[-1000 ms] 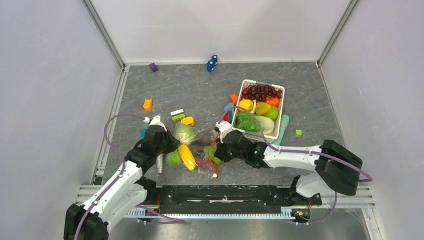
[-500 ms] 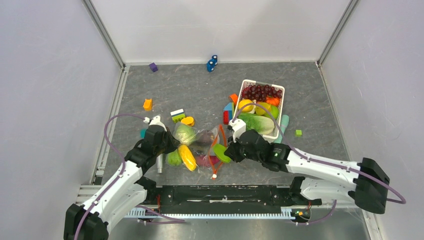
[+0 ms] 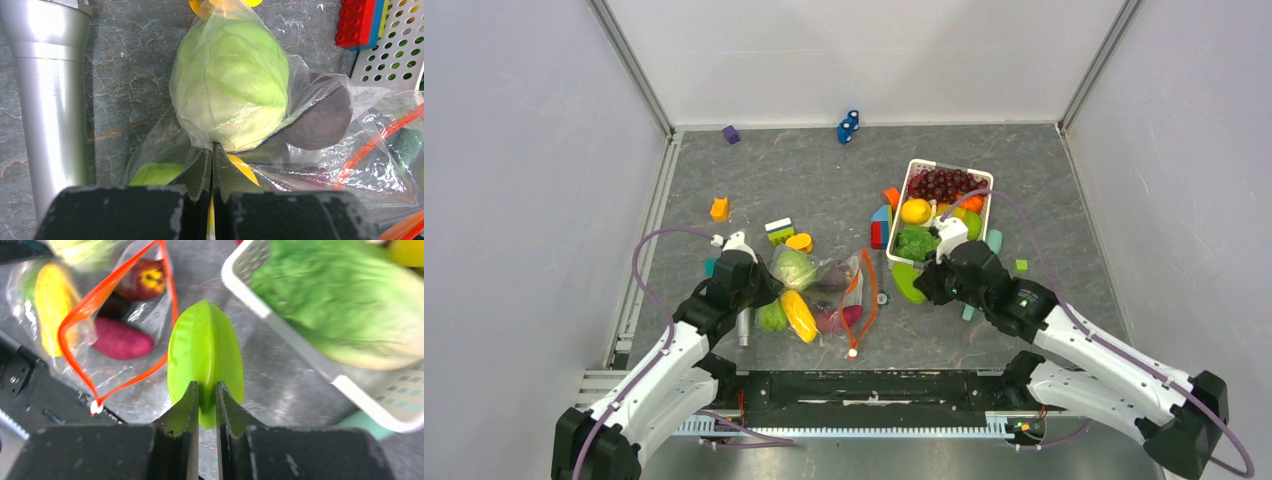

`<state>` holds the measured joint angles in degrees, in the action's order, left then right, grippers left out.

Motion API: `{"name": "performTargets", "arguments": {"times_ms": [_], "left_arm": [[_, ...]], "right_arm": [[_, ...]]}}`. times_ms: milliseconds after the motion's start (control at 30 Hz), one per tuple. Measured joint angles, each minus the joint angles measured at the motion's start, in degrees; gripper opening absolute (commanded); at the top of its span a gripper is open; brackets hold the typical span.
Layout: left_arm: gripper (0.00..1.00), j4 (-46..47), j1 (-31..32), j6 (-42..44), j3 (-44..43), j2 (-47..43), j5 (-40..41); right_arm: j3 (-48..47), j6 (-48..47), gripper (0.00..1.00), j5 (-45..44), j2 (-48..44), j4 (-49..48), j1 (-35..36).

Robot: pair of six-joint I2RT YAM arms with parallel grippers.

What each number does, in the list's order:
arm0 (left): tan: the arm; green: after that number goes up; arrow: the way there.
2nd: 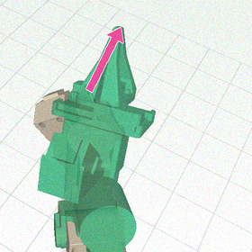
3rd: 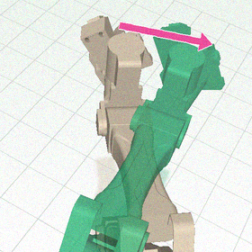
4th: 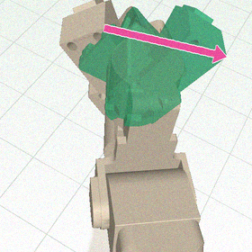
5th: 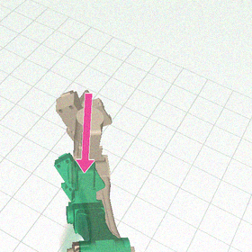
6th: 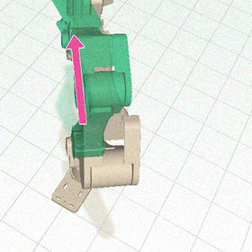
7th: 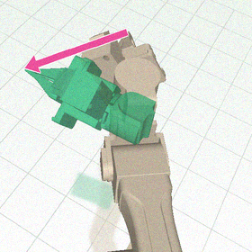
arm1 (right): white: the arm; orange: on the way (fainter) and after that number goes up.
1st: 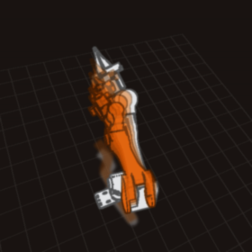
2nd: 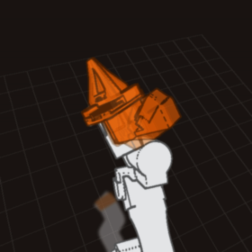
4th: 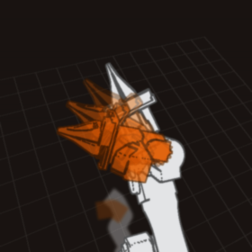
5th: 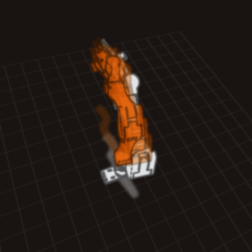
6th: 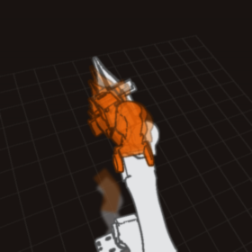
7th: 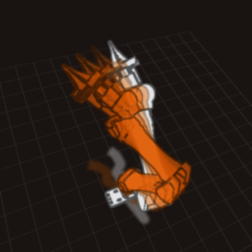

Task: Open the zip-top bag and remove the fake food
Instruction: Pick up the fake fruit from the zipper food storage bag, then place the fake fruit in the bin.

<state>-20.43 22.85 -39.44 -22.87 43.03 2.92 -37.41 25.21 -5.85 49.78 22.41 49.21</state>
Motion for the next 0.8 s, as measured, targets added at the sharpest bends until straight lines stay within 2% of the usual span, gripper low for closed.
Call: {"name": "performTargets", "arguments": {"times_ms": [133,300,533,800], "left_arm": [[0.02,0.00,0.00,0.00,0.00,0.02,0.00],[0.02,-0.02,0.00,0.00,0.00,0.04,-0.02],[0.02,-0.11,0.00,0.00,0.00,-0.09,0.00],[0.02,-0.66,0.00,0.00,0.00,-0.87,0.00]], "right_arm": [[-3.72,-2.45,0.00,-0.04,-1.46,4.22,-7.34],[-10.91,-5.25,0.00,-0.26,-0.52,5.81,-12.92],[-18.53,-8.22,0.00,-1.88,5.73,6.05,-17.64],[-22.75,-10.36,0.00,-4.26,10.84,6.29,-20.52]]}}
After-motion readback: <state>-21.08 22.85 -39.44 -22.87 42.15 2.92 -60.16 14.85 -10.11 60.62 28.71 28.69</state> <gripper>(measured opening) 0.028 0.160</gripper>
